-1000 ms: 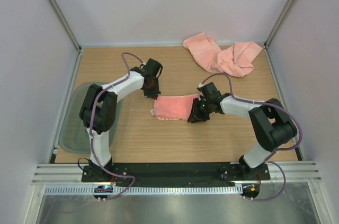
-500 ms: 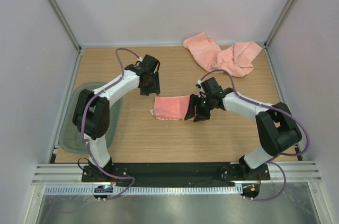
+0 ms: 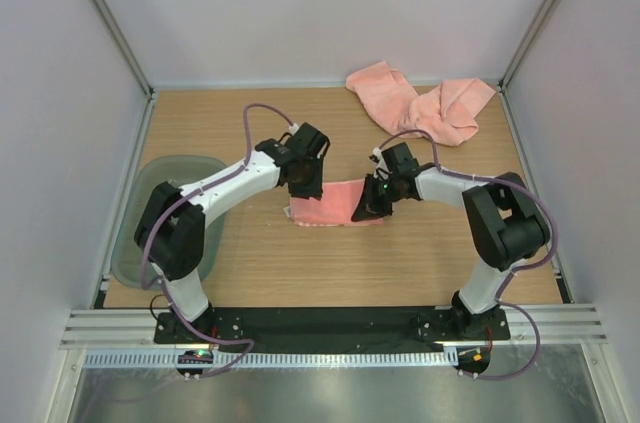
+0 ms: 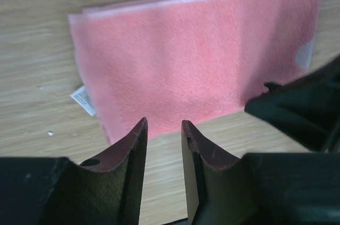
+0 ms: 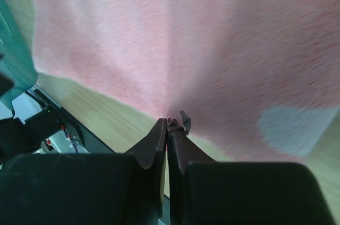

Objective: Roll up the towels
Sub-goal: Fold the towel

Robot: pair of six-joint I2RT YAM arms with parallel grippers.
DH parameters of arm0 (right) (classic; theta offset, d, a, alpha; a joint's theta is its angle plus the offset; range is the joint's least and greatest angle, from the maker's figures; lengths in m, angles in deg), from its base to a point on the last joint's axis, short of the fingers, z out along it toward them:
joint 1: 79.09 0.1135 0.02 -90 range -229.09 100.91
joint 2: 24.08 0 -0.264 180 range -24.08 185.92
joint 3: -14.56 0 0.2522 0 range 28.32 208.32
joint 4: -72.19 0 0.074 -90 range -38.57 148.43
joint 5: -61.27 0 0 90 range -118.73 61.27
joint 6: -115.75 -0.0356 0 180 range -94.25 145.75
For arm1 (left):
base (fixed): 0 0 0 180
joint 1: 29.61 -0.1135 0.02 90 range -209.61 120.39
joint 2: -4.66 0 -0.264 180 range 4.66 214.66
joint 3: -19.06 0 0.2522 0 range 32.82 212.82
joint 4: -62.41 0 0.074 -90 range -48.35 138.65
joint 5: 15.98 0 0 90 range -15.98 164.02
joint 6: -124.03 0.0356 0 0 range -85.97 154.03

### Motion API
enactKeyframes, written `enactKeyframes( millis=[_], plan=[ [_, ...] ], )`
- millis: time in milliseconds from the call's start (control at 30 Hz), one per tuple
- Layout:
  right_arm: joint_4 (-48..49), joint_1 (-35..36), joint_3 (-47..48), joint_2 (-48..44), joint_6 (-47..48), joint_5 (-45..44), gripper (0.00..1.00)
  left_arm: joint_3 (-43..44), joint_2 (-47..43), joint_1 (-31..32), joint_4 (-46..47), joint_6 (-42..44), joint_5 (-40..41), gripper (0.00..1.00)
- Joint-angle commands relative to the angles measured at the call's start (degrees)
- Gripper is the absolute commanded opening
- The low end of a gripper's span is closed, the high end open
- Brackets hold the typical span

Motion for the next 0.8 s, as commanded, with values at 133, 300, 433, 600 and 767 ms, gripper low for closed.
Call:
enactKeyframes(
  millis=[133,300,433,600,767],
  plan=[
    [7.06,-5.35,-4.40,3.56,0.70,4.01,0.08,-5.43,0.30,0.85,6.14,-3.24,-3.88,0.31],
    [8.81,-5.70,-6.07,5.67,1.14,5.33,0.07,-8.24,1.10,0.85,7.99,-3.67,-6.16,0.29],
    [9.34,-5.97,-6.08,6.02,1.31,5.77,0.07,-9.47,0.48,0.85,8.60,-3.94,-6.95,0.29],
    [9.70,-6.23,-6.16,6.19,1.23,6.13,0.07,-10.96,0.83,0.85,8.26,-2.45,-5.38,0.29],
    [9.52,-6.41,-6.08,6.37,1.23,6.48,0.07,-14.04,1.88,0.59,7.99,-1.30,-0.98,0.28]
  ],
)
